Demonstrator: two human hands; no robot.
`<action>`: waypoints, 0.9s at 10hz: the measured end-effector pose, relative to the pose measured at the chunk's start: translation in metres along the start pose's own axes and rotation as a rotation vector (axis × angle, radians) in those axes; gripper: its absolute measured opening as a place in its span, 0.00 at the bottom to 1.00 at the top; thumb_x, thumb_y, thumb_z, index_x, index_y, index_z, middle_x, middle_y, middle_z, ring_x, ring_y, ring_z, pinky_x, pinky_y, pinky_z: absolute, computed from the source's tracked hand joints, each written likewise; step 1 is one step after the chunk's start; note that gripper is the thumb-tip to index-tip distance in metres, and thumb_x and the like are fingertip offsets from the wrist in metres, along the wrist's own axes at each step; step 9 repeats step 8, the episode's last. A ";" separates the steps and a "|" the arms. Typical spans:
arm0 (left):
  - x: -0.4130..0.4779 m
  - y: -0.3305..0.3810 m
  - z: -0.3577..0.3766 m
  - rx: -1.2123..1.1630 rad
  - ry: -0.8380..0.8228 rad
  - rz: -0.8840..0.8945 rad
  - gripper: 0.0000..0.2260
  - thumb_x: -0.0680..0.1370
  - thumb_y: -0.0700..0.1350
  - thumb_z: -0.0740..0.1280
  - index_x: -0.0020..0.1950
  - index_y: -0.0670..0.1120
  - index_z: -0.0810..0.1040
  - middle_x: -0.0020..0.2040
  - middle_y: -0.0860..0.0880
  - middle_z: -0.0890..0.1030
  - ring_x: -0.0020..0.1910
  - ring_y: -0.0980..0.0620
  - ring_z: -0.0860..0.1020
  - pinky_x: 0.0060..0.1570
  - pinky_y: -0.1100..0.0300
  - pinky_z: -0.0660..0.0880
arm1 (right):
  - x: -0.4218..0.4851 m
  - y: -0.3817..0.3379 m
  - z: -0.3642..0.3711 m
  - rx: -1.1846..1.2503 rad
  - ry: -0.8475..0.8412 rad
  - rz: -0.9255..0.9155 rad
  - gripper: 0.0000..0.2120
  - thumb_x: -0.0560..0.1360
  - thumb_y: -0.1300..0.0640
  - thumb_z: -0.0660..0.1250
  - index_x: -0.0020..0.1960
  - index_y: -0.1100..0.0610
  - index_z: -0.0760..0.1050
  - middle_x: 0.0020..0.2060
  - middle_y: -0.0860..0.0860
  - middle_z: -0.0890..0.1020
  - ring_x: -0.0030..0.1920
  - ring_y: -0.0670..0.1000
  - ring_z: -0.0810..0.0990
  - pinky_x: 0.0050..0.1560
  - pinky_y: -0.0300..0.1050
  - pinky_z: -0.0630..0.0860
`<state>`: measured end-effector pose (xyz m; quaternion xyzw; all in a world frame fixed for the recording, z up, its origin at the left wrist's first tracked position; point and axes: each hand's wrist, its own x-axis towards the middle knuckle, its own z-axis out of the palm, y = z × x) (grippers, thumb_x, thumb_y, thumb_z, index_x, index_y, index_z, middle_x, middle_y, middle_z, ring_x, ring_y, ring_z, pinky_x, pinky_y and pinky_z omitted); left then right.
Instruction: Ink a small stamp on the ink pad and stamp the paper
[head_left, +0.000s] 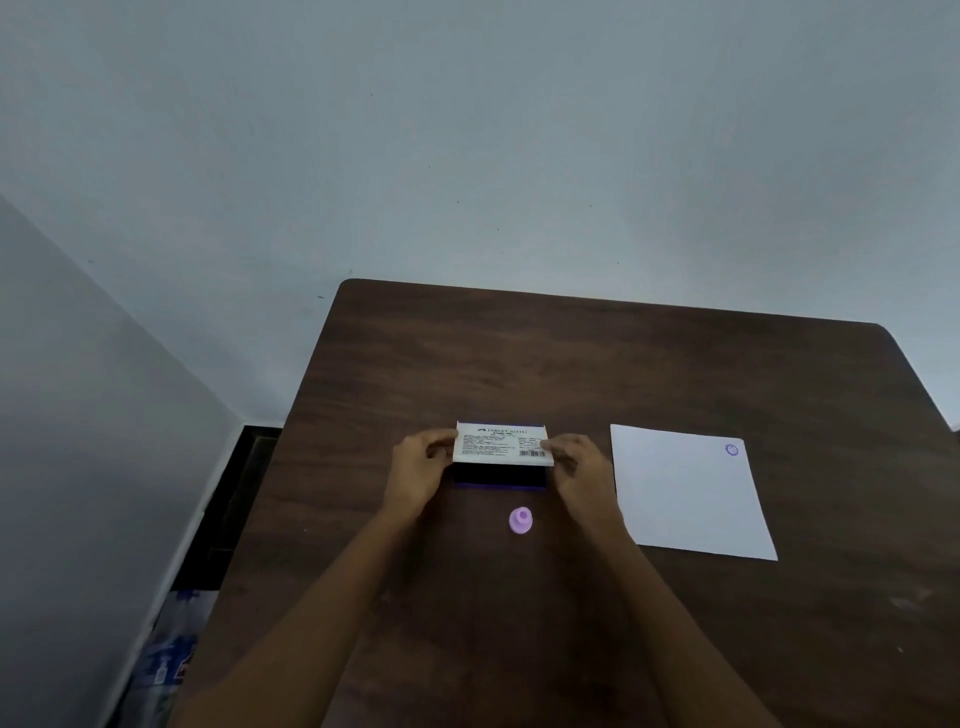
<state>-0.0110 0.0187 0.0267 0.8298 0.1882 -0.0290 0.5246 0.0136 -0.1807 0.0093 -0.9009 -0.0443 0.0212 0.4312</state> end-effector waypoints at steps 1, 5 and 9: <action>-0.012 -0.008 0.003 0.003 0.010 -0.021 0.13 0.75 0.33 0.61 0.58 0.40 0.77 0.57 0.42 0.80 0.53 0.53 0.77 0.55 0.65 0.70 | -0.013 0.003 0.004 -0.021 -0.013 0.016 0.14 0.72 0.71 0.60 0.54 0.63 0.77 0.55 0.59 0.79 0.53 0.51 0.76 0.56 0.36 0.70; -0.040 -0.025 0.014 0.260 -0.073 0.137 0.18 0.76 0.37 0.62 0.66 0.42 0.68 0.68 0.43 0.70 0.68 0.48 0.68 0.67 0.60 0.60 | -0.038 0.004 0.014 -0.131 -0.083 0.027 0.19 0.73 0.71 0.56 0.61 0.62 0.73 0.66 0.55 0.72 0.66 0.52 0.69 0.65 0.39 0.64; -0.035 -0.018 0.027 0.651 0.077 0.346 0.26 0.79 0.48 0.56 0.73 0.49 0.48 0.76 0.47 0.47 0.75 0.49 0.46 0.71 0.54 0.41 | -0.032 -0.005 0.010 -0.368 -0.025 -0.055 0.16 0.76 0.60 0.59 0.63 0.59 0.71 0.66 0.56 0.73 0.67 0.54 0.69 0.69 0.48 0.62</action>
